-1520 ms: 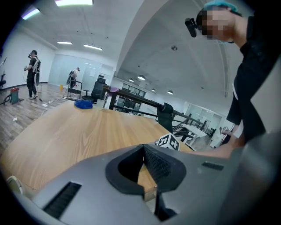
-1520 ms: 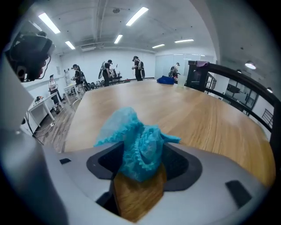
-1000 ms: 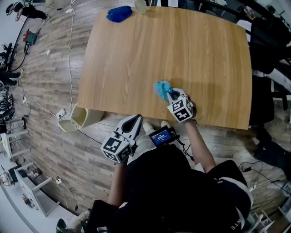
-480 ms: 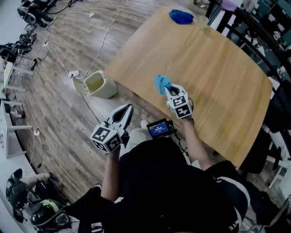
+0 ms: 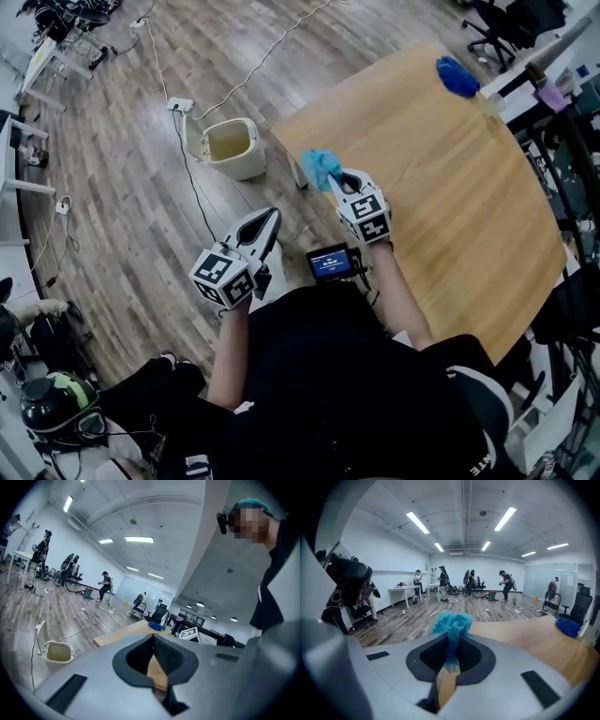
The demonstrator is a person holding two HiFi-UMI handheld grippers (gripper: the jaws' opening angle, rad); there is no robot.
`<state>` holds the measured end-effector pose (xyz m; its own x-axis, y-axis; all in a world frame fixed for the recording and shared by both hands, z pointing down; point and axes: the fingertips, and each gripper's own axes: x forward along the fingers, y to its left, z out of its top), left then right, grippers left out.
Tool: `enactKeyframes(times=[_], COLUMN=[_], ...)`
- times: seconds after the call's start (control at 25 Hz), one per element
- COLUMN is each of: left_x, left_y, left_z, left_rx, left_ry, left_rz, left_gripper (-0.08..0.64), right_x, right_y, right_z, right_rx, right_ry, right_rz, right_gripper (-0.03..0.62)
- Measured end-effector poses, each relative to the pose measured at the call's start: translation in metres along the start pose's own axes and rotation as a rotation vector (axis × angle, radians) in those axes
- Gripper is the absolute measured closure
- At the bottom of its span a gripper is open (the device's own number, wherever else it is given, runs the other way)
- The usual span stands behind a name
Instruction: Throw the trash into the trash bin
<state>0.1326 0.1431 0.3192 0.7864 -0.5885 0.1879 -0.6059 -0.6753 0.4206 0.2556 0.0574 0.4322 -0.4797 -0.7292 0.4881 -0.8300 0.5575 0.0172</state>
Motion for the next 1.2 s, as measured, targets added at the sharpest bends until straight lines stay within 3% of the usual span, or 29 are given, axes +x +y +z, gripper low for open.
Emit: enactKeyframes(times=[0.16, 0.44, 0.68, 0.84, 0.96, 1.2], left_x=[0.010, -0.010, -0.025, -0.036, -0.023, 0.017], left_y=[0.064, 0.193, 0.280, 0.331, 0.361, 0.403], left_z=[0.027, 0.111, 0.143, 0.156, 0.148, 0.073], left_rx=[-0.036, -0.082, -0.074, -0.117, -0.149, -0.266], left_ry=[-0.020, -0.040, -0.044, -0.037, -0.022, 0.084], left_rz=[-0.010, -0.041, -0.020, -0.004, 0.011, 0.077], left_gripper=[0.554, 0.554, 0.554, 0.554, 0.554, 0.554], right_x=[0.065, 0.197, 0.287, 0.330, 0.361, 0.435], right_y=[0.006, 0.044, 0.072, 0.085, 0.080, 0.055], right_z=[0.020, 0.122, 0.175, 0.202, 0.197, 0.118], right_rx=[-0.001, 0.016, -0.022, -0.032, -0.024, 0.024], right_ry=[0.034, 0.033, 0.028, 0.050, 0.074, 0.198], right_rz=[0.031, 0.086, 0.128, 0.140, 0.163, 0.244], right_gripper=[0.575, 0.575, 0.575, 0.575, 0.575, 0.575])
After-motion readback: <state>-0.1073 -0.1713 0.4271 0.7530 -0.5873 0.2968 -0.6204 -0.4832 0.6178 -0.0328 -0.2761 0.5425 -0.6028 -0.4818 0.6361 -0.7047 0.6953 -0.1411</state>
